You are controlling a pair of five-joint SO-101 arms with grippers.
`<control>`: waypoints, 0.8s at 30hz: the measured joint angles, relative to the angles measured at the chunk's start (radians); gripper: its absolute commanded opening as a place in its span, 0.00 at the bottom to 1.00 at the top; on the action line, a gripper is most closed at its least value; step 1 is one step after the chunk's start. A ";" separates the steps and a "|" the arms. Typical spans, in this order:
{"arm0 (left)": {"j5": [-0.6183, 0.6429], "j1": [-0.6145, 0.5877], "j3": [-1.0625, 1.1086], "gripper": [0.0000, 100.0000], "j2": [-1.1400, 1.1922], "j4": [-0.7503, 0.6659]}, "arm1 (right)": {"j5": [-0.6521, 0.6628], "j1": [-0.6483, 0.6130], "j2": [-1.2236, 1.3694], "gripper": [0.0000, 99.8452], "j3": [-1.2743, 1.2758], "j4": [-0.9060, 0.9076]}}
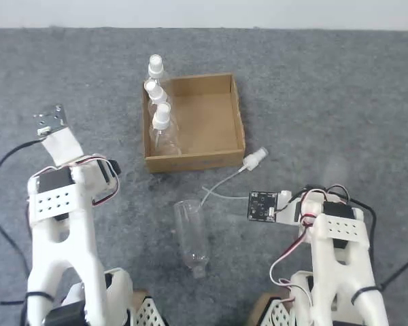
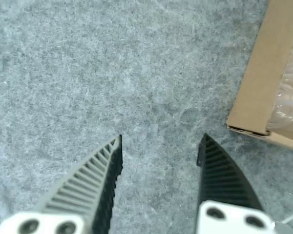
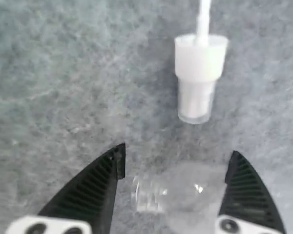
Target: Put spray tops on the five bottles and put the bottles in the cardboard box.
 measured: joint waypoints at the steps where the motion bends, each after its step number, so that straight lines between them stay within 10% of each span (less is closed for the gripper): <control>1: 0.000 0.000 0.000 0.24 0.000 0.000 | -0.011 0.006 0.000 0.17 0.000 0.000; 14: 0.000 0.000 0.000 0.24 0.000 0.000 | -0.256 0.021 0.000 0.15 0.000 0.000; 24: 0.000 0.000 0.000 0.24 0.000 0.000 | -0.690 0.020 0.000 0.15 0.000 0.000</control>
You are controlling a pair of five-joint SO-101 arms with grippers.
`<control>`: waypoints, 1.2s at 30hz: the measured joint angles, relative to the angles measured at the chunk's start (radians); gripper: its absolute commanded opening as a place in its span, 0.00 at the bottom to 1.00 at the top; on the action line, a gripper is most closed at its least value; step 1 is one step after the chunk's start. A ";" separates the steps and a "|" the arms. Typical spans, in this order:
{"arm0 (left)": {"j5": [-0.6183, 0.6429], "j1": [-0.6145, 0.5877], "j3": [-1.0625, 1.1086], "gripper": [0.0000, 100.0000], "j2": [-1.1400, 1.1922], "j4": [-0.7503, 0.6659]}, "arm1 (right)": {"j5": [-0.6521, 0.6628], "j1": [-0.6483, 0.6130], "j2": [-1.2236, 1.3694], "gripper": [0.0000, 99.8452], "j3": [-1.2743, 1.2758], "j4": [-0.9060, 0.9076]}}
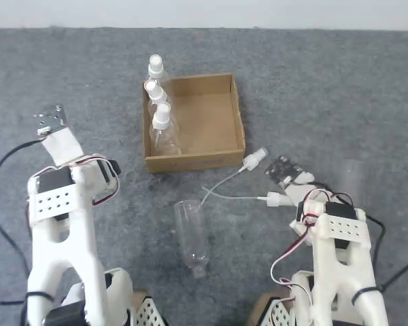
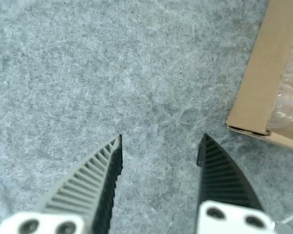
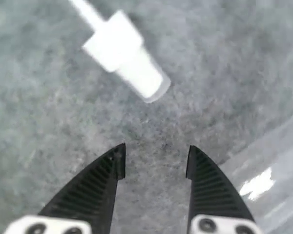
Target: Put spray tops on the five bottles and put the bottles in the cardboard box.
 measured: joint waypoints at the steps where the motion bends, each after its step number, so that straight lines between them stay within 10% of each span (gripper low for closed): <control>1: 0.000 0.000 0.000 0.24 0.000 0.000 | -0.037 0.000 0.000 0.15 0.000 0.000; 19: 0.000 0.000 0.000 0.24 0.000 0.000 | -0.293 0.037 0.002 0.31 -0.499 0.417; 36: 0.000 0.000 0.000 0.24 0.002 0.000 | -0.405 0.292 0.256 0.28 -0.663 0.374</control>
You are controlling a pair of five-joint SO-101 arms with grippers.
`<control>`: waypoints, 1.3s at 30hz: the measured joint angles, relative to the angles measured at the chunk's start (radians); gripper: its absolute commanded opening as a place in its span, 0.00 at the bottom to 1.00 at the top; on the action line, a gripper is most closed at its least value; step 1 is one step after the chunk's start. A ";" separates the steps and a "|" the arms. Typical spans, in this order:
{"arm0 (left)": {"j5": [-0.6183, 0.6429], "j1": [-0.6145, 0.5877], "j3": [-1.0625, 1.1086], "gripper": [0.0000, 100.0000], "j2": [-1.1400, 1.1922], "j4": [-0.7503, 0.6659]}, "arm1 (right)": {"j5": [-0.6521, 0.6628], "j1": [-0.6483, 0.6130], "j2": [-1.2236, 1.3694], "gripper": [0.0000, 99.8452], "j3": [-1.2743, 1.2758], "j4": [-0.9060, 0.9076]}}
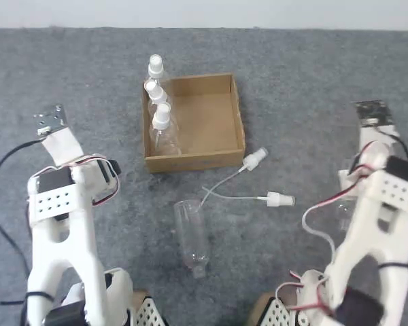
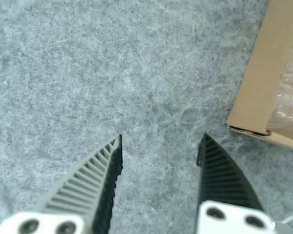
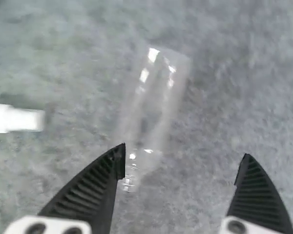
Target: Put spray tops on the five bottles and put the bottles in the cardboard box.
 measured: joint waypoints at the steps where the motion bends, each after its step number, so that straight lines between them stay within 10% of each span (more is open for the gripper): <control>1: 0.000 0.000 0.000 0.24 0.003 0.000 | 0.009 0.023 0.028 0.26 -0.018 0.002; 19: 0.000 0.000 0.032 0.24 0.008 -0.044 | 0.520 0.212 0.319 0.10 -0.109 0.031; 39: 0.000 0.000 0.032 0.24 0.008 -0.044 | 0.517 -0.006 0.434 0.10 -0.068 0.035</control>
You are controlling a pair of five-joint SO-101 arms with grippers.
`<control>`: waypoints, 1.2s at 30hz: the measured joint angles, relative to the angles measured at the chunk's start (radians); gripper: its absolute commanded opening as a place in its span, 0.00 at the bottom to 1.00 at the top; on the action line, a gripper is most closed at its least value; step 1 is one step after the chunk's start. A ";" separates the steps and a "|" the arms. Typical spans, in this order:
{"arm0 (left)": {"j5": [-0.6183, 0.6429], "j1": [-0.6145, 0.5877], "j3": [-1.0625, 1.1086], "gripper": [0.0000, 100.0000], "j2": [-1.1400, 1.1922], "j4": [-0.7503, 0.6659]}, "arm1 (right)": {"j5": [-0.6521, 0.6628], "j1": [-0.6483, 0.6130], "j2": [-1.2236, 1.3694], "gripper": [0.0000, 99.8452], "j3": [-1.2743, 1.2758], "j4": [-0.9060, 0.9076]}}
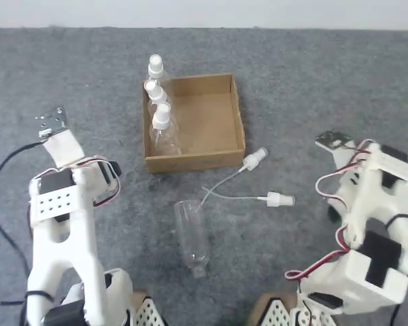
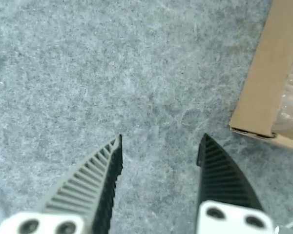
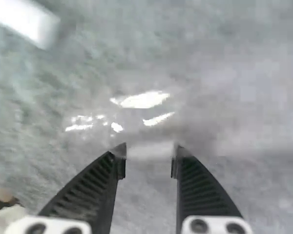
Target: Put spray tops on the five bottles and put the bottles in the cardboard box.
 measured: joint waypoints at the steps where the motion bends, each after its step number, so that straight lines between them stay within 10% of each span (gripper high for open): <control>1: 0.000 0.000 0.000 0.24 0.000 0.000 | -0.018 -0.018 0.000 0.10 0.006 0.000; 18: 0.000 0.000 0.000 0.24 0.000 0.000 | -0.290 -0.316 -0.063 0.10 0.008 -0.002; 36: 0.000 0.000 0.000 0.24 0.000 0.000 | -0.313 -0.322 -0.368 0.11 -0.161 0.244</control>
